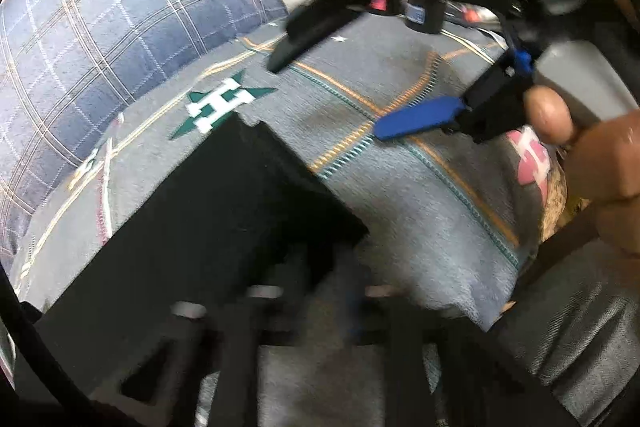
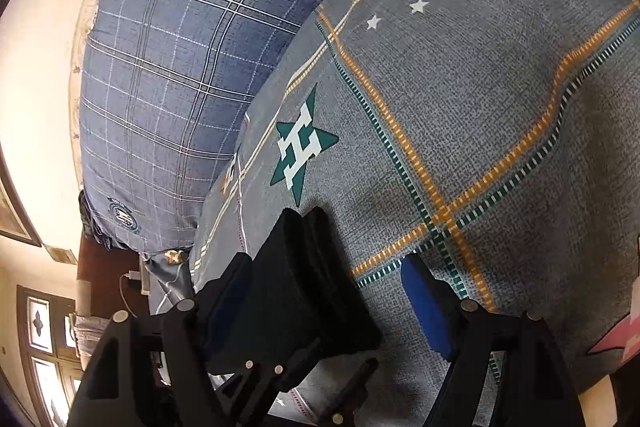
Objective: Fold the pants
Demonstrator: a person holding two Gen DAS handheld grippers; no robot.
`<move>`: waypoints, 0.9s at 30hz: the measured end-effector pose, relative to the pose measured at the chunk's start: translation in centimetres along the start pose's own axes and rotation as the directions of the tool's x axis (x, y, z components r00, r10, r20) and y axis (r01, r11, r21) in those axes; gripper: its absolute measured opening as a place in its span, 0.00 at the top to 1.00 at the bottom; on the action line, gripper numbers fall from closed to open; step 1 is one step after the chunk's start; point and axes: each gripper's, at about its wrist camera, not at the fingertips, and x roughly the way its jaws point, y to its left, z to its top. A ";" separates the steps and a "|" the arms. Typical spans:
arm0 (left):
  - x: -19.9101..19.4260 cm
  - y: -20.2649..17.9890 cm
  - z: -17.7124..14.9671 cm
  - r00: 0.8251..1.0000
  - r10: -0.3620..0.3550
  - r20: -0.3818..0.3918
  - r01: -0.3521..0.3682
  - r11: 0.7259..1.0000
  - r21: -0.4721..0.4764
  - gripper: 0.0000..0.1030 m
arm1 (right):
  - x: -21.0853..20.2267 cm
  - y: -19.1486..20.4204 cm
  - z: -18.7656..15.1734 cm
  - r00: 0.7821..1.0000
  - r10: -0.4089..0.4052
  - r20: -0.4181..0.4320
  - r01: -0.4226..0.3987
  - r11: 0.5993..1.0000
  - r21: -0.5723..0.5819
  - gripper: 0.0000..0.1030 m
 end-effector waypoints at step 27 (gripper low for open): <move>1.8 1.4 0.7 0.994 -0.104 0.021 0.104 0.994 -0.015 0.83 | 2.0 -0.8 -0.1 0.997 0.052 -0.060 -0.048 0.996 0.079 0.23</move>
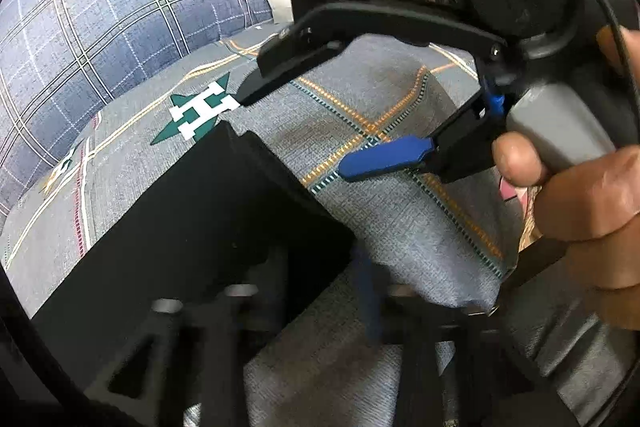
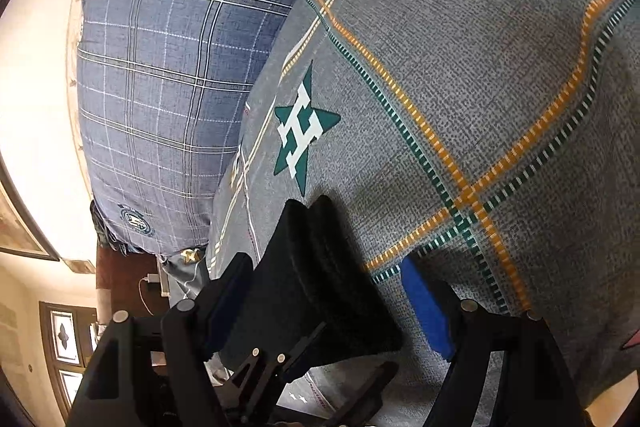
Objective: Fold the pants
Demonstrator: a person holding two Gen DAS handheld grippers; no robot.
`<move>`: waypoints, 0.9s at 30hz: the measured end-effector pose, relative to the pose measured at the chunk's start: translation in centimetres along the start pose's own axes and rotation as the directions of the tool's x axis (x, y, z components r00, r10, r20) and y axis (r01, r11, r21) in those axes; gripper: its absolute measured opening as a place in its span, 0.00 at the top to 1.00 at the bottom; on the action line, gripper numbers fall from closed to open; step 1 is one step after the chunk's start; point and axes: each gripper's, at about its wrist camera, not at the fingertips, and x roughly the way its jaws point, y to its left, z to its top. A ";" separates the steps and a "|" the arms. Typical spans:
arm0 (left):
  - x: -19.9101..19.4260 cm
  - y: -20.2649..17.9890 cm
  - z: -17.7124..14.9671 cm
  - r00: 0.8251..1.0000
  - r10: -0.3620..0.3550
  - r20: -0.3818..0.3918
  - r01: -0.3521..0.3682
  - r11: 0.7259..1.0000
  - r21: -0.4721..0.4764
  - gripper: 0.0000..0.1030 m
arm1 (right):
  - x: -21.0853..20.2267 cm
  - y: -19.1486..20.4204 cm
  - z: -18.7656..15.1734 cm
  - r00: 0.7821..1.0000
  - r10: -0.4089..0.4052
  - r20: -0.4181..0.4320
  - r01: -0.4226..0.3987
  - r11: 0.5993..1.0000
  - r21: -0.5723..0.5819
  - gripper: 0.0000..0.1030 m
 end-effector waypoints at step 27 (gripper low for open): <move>-3.7 4.4 -2.6 0.992 -0.113 0.049 0.121 0.974 -0.191 0.57 | 2.9 3.7 -1.5 0.994 -0.087 -0.064 0.074 0.980 -0.186 0.87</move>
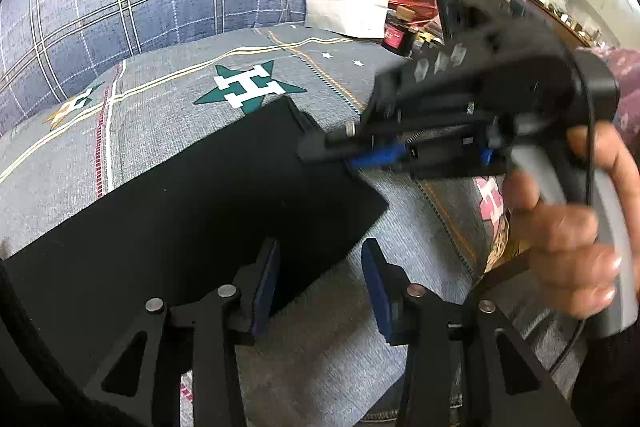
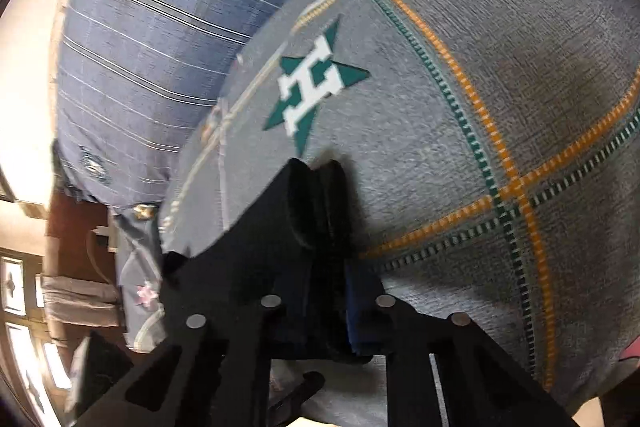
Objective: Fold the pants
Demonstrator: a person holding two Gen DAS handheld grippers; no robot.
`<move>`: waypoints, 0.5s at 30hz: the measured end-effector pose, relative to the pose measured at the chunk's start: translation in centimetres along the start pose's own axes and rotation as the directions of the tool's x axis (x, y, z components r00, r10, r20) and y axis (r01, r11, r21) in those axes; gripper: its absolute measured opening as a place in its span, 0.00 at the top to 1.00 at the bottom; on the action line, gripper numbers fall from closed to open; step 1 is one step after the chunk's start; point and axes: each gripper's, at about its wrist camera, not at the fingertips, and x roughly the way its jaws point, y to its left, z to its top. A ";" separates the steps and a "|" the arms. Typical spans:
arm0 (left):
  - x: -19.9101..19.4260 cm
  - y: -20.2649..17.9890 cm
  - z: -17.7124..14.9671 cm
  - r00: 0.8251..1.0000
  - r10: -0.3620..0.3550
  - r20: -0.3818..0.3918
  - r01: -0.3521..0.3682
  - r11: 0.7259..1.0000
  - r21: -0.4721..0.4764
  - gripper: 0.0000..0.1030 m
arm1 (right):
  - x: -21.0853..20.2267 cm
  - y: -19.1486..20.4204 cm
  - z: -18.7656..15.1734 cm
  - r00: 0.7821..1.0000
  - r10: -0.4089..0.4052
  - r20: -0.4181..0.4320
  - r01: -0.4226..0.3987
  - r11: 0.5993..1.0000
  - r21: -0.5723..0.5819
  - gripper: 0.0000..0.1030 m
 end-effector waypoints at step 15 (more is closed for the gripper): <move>0.8 -2.4 -0.1 0.963 0.242 0.114 -0.258 0.954 0.152 0.86 | -0.5 -0.6 0.4 0.973 0.230 -0.016 -0.229 0.972 0.060 0.87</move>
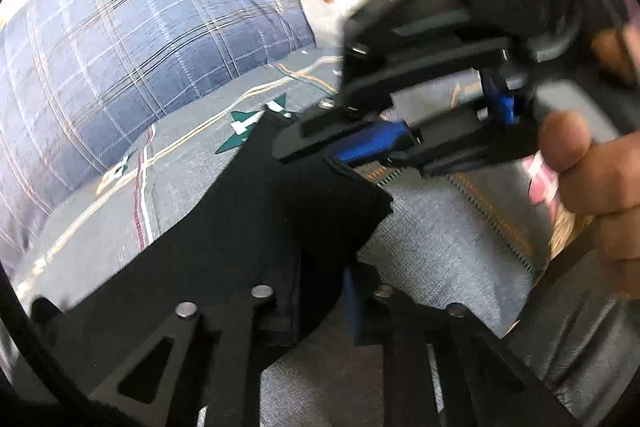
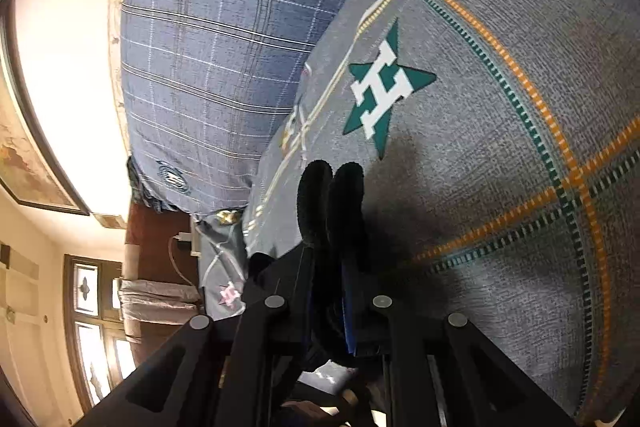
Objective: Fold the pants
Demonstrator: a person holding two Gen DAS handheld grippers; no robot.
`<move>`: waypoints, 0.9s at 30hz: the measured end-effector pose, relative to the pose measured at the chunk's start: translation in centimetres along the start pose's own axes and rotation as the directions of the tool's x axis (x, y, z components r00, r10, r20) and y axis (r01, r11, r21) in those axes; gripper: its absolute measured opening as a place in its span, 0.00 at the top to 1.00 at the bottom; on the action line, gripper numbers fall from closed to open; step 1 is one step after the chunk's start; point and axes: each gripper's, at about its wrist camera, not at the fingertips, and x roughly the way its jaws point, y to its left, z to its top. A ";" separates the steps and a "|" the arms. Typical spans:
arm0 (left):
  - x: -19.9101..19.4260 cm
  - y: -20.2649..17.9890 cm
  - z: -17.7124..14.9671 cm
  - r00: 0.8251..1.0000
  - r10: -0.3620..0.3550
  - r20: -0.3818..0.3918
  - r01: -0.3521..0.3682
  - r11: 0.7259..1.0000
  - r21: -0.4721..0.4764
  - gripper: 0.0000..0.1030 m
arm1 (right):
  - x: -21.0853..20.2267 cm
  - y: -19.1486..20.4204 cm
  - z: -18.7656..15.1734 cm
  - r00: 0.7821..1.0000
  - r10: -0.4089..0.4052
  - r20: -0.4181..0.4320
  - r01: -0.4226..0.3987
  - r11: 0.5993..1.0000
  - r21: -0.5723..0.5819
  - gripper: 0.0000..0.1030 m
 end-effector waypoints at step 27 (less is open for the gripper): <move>-14.2 14.3 -6.0 0.975 0.062 0.212 0.063 0.843 -0.534 0.88 | 8.3 16.6 -6.0 0.970 0.198 -0.139 -0.240 0.869 -0.433 0.80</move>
